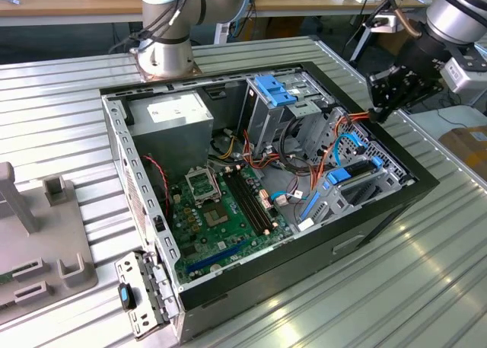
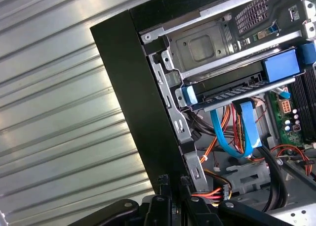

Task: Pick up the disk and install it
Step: 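Insert the first disk wire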

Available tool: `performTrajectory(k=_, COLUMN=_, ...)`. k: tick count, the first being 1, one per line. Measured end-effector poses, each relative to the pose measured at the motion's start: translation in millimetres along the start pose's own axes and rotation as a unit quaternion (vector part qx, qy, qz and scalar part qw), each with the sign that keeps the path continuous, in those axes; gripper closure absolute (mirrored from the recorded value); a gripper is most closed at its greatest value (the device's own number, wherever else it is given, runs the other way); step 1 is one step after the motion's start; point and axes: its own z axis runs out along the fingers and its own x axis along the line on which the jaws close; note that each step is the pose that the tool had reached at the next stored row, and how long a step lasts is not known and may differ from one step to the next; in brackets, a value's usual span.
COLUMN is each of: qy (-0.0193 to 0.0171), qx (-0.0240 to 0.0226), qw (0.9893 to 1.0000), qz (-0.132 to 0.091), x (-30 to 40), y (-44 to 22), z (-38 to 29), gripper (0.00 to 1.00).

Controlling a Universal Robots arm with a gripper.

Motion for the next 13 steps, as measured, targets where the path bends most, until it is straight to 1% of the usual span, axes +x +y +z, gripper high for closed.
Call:
performTrajectory(k=1, qy=0.0007, qx=0.0022, qw=1.0000, qz=0.000, x=0.2, y=-0.7, z=-5.4, gripper=0.83)
performTrajectory(k=3, qy=0.0021, qx=0.0036, qw=1.0000, qz=0.000, x=0.3, y=-1.3, z=-9.6, gripper=0.83)
performTrajectory(k=6, qy=0.0038, qx=0.0065, qw=1.0000, qz=0.000, x=0.7, y=-2.6, z=-18.4, gripper=0.83)
performTrajectory(k=9, qy=0.0037, qx=0.0070, qw=1.0000, qz=0.000, x=0.8, y=-2.7, z=-19.1, gripper=0.83)
performTrajectory(k=10, qy=0.0055, qx=0.0064, qw=0.9999, qz=0.011, x=-0.8, y=-2.2, z=-19.3, gripper=0.83)
performTrajectory(k=11, qy=0.0095, qx=0.0049, qw=0.9993, qz=0.036, x=-3.3, y=-1.3, z=-19.6, gripper=0.83)
performTrajectory(k=12, qy=0.0141, qx=0.0033, qw=0.9978, qz=0.065, x=-9.4, y=0.9, z=-20.2, gripper=0.83)
performTrajectory(k=13, qy=0.0156, qx=0.0029, qw=0.9971, qz=0.075, x=-13.0, y=2.3, z=-20.6, gripper=0.83)
